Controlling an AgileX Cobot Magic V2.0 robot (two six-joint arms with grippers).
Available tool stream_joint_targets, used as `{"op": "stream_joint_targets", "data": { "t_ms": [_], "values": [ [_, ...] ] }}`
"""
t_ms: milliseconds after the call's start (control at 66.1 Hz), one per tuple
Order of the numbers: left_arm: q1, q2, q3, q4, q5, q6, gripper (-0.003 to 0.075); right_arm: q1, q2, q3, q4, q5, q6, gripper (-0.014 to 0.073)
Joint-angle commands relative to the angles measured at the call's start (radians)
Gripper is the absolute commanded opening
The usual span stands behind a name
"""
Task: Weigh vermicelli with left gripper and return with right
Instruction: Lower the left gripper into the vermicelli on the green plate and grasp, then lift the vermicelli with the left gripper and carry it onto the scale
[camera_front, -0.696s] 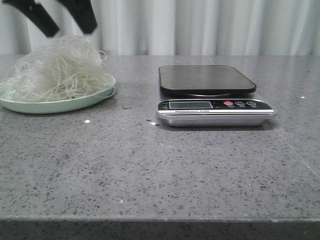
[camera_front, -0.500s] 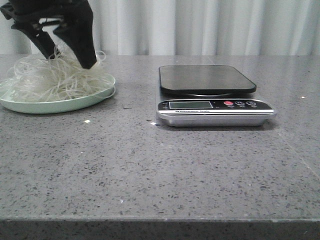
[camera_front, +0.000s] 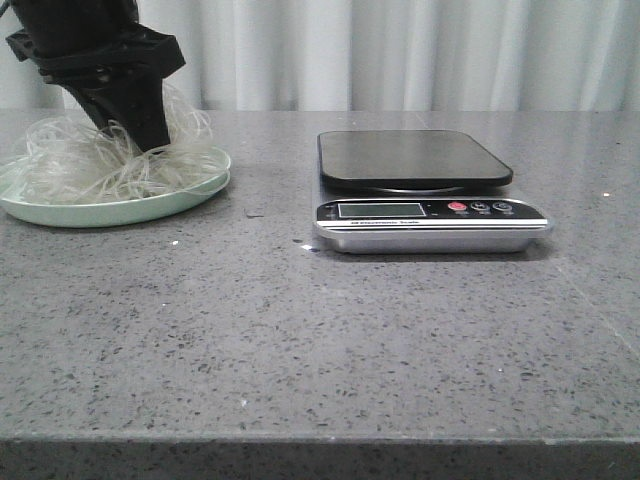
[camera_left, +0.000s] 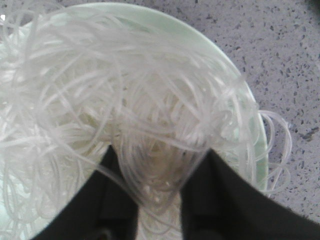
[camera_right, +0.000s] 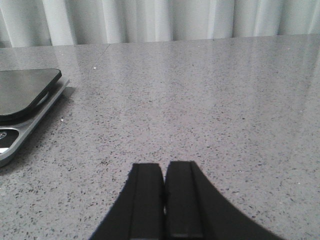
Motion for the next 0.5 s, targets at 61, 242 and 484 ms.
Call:
{"op": "stream_joint_targets", "data": {
  "t_ms": [61,242,484],
  "values": [
    [-0.007,-0.036,-0.048,0.005,-0.002,-0.002,0.0144,-0.006,-0.016,-0.008,-0.009,-0.08,-0.002,0.0151],
    [-0.007,-0.053,-0.141,0.007,0.028,-0.002,0.0143,-0.006,-0.016,-0.008,-0.009,-0.08,-0.002,0.0151],
    [-0.009,-0.11,-0.298,-0.002,0.066,-0.002,0.0143,-0.006,-0.016,-0.008,-0.009,-0.08,-0.002,0.0151]
  ]
}}
